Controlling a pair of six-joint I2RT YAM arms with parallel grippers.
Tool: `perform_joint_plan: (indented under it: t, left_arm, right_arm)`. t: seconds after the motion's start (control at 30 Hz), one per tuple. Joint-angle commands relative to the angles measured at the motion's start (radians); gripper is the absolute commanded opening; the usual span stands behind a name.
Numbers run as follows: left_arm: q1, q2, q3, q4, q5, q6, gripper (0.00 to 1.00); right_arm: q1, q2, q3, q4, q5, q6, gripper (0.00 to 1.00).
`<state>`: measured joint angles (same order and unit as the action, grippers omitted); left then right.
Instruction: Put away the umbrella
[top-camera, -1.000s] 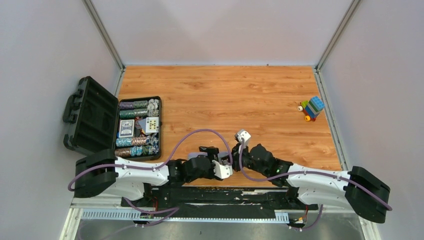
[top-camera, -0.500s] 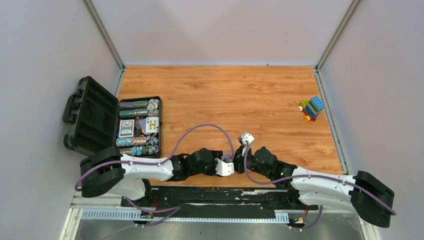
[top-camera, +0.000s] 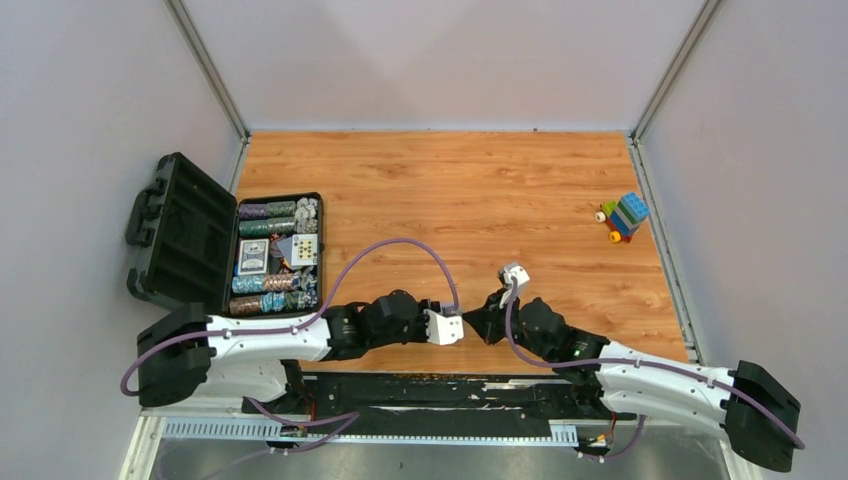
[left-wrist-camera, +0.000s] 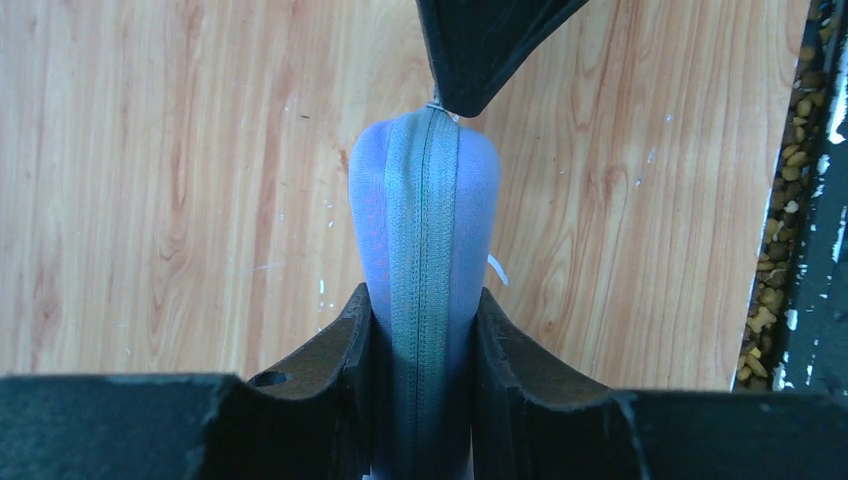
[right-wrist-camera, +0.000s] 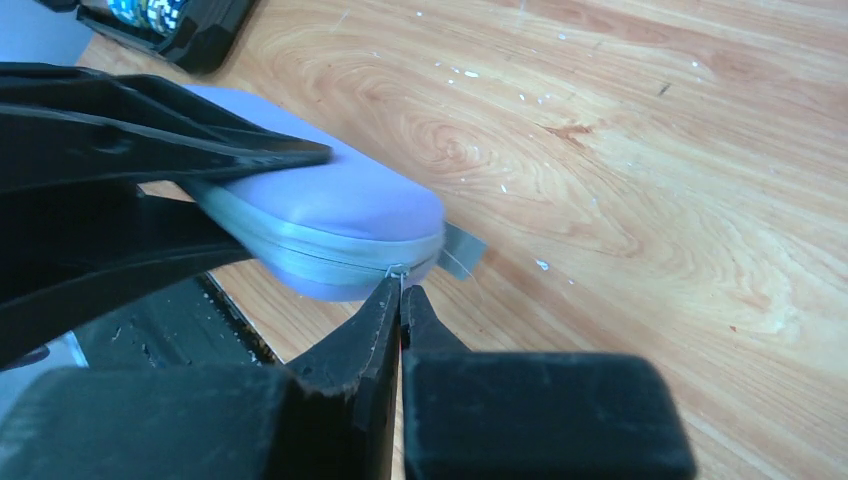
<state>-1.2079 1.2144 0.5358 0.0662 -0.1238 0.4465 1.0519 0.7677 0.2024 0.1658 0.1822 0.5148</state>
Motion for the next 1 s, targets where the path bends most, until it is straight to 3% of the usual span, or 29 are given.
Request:
perform_joint_plan:
  t: [0.0, 0.27, 0.4, 0.63, 0.7, 0.8, 0.9, 0.97]
  left_arm:
    - [0.008, -0.091, 0.012, -0.029, -0.015, -0.022, 0.0]
    - [0.013, -0.307, -0.001, 0.086, 0.164, -0.084, 0.0]
    - [0.032, -0.388, -0.017, 0.169, 0.236, -0.151, 0.0]
    - [0.05, -0.419, -0.077, 0.37, 0.296, -0.281, 0.0]
    - [0.051, -0.426, -0.069, 0.351, 0.193, -0.312, 0.0]
    - [0.076, -0.393, -0.005, 0.192, -0.031, -0.368, 0.0]
    - [0.21, -0.292, 0.079, 0.07, -0.136, -0.531, 0.1]
    - [0.295, -0.194, 0.118, 0.077, -0.107, -0.664, 0.18]
  right_arm:
    - [-0.026, 0.039, -0.059, 0.075, 0.045, 0.017, 0.0]
    - [-0.033, 0.181, -0.084, 0.378, -0.152, -0.012, 0.0]
    - [-0.036, 0.278, -0.049, 0.394, -0.166, -0.004, 0.0]
    - [-0.043, 0.185, 0.006, 0.451, -0.304, 0.015, 0.0]
    - [-0.044, 0.117, 0.058, 0.249, -0.228, 0.03, 0.14]
    - [-0.044, -0.055, 0.172, -0.174, 0.051, 0.053, 0.59]
    - [-0.045, -0.209, 0.234, -0.427, 0.234, 0.077, 0.85]
    - [-0.045, -0.268, 0.281, -0.546, 0.312, 0.068, 0.99]
